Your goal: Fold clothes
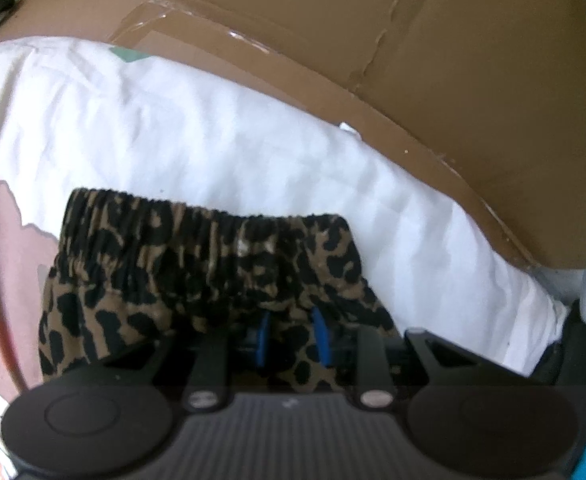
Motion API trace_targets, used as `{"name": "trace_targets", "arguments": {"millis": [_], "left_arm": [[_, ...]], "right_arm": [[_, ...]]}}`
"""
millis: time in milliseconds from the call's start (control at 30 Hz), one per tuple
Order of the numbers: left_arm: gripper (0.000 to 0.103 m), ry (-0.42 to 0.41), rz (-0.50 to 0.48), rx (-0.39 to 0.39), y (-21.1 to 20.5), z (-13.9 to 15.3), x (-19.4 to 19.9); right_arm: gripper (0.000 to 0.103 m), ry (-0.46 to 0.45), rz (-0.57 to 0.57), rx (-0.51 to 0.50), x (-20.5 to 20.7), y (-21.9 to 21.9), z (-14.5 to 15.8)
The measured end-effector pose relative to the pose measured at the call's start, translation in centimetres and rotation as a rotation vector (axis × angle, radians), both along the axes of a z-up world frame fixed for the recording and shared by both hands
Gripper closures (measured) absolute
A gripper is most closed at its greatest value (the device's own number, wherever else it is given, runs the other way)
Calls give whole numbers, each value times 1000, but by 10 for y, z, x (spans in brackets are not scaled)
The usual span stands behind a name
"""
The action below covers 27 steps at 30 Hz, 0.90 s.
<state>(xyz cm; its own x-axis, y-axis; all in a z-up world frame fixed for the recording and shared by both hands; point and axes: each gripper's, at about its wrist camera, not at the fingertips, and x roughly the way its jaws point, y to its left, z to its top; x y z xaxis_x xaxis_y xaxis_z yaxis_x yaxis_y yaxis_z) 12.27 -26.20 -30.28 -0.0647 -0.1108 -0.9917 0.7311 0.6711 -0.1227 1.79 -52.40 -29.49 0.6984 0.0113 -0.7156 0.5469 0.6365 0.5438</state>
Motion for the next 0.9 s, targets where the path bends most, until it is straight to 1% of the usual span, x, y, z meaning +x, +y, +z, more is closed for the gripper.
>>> {"name": "trace_targets", "arguments": {"millis": [33, 67, 100, 133, 167, 233, 367, 433, 567, 700, 900], "left_arm": [[85, -3, -2, 1, 1, 1, 0], [90, -4, -1, -2, 2, 2, 1], [96, -5, -5, -8, 5, 4, 1], [98, -5, -10, -14, 7, 6, 1], [100, -2, -16, -25, 9, 9, 2], [101, 5, -24, -47, 13, 19, 3], [101, 6, -52, -94, 15, 42, 3], [101, 8, -61, -113, 15, 52, -2], [102, 24, -76, -154, 14, 67, 3], [102, 47, -55, -194, 7, 67, 9], [102, 64, -74, -222, 1, 65, 4]], "right_arm": [[75, -12, 1, -3, 0, -1, 2], [75, -20, 2, -2, 1, -1, 3], [79, -18, 5, -5, 2, 0, 2], [88, -16, 8, -8, 3, 0, 2], [92, -10, 13, -15, 3, 2, 1], [96, -8, 12, -20, 3, 4, 0], [97, -20, -6, -24, -1, 7, 1], [98, -24, -14, -28, -2, 9, 2], [98, -32, -25, -39, -4, 11, 7], [99, -31, -26, -50, -5, 11, 8], [100, -34, -39, -75, -10, 10, 14]]}}
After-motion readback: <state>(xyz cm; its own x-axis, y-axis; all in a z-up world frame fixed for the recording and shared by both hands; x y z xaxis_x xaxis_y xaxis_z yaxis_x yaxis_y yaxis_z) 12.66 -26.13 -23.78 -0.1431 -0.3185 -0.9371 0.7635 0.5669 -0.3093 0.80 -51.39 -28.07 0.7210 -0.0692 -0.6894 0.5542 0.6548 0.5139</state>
